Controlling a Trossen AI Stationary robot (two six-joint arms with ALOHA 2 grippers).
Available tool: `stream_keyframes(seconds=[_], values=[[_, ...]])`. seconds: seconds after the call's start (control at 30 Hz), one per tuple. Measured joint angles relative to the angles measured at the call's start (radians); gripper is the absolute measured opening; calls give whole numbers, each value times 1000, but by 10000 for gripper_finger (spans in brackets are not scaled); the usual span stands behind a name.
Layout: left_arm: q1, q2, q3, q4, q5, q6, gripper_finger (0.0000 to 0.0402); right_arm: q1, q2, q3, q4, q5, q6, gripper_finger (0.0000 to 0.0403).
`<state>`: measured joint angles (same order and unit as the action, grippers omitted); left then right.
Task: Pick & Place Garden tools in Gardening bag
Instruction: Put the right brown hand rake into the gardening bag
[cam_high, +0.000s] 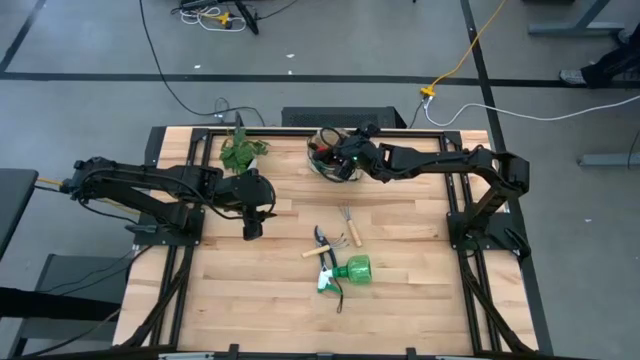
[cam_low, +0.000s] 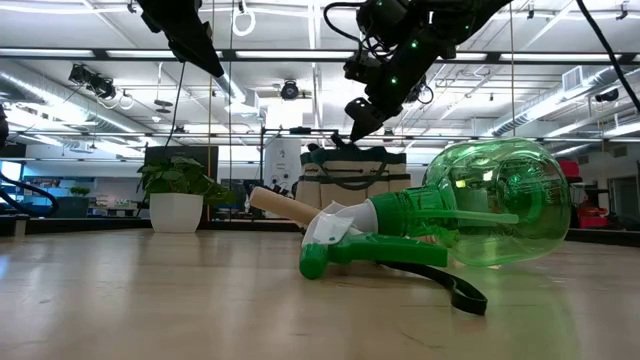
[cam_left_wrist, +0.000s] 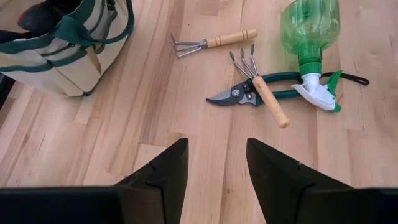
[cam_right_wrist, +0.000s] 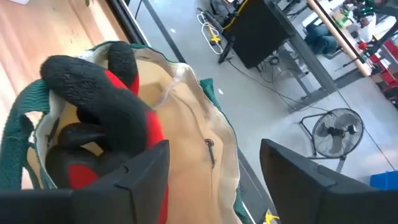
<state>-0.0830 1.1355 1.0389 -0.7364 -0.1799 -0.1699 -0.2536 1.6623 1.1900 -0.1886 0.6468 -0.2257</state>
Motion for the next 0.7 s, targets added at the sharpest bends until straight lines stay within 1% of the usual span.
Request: stream_keyframes(seconds=[0.3,0.47,0.53,0.7], values=[[0,0,0,0,0,1,169,78,-18,0,-12,15,11,228],[0,0,0,-1,0,1,169,138,-75,0,-89,0,125,222],[0,0,0,-1,0,1,169,160,-108,0,-144,-44,196,221],[0,0,0,1,-3,1,169,205,-175,0,-264,-215,334,221]])
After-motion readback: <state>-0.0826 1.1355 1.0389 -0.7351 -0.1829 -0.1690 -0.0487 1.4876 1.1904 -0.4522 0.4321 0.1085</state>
